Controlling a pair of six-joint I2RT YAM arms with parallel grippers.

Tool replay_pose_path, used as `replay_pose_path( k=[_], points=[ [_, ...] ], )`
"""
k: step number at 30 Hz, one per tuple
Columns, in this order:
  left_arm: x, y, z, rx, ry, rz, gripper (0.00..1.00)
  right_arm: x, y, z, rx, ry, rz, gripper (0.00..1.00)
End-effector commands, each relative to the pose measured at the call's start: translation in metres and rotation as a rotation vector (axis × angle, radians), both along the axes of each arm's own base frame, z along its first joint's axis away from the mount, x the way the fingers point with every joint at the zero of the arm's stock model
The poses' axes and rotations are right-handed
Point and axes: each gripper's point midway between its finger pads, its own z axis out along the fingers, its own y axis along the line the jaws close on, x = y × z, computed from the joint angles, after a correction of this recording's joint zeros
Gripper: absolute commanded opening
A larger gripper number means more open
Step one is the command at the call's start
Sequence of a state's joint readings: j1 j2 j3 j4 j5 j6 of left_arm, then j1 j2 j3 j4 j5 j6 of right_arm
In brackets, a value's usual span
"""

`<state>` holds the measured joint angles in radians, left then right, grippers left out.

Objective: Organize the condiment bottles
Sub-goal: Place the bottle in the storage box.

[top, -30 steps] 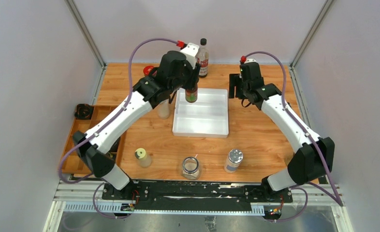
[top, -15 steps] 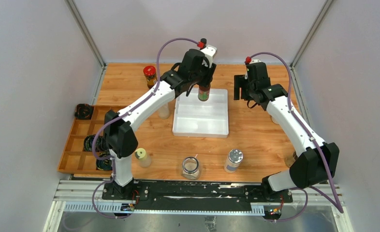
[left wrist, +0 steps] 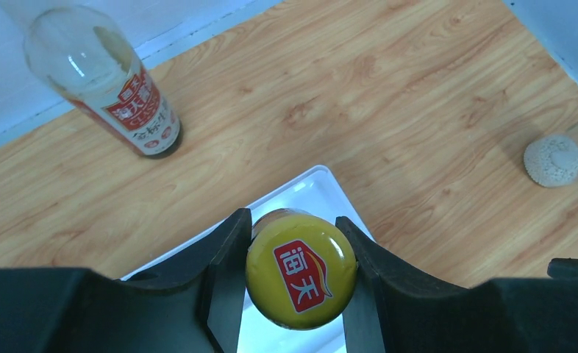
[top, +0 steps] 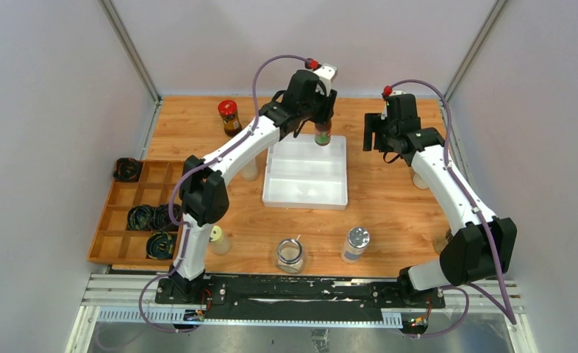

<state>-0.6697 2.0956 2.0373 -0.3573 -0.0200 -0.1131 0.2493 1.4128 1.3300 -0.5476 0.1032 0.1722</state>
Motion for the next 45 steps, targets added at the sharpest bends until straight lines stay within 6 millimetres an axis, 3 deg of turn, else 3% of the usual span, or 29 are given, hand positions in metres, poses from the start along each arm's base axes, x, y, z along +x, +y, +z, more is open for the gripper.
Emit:
replay_pose_path(
  k=[1, 16, 35, 42, 45],
  points=[
    [0.017, -0.017, 0.062, -0.163, -0.141, -0.032, 0.04, 0.001, -0.004, -0.005, 0.001, 0.019, 0.015, 0.77],
    [0.039, -0.039, 0.020, -0.169, -0.097, -0.069, 0.05, 0.006, 0.000, -0.022, 0.023, 0.051, 0.021, 0.77],
    [0.040, -0.057, -0.025, -0.177, -0.020, -0.110, 0.08, 0.003, 0.002, -0.051, 0.026, 0.102, 0.029, 0.77],
    [0.034, -0.060, -0.035, -0.155, -0.002, -0.128, 0.19, 0.003, 0.004, -0.055, 0.032, 0.111, 0.035, 0.77],
    [0.032, -0.061, -0.036, -0.153, 0.004, -0.139, 0.33, 0.003, 0.004, -0.057, 0.033, 0.114, 0.034, 0.77]
  ],
)
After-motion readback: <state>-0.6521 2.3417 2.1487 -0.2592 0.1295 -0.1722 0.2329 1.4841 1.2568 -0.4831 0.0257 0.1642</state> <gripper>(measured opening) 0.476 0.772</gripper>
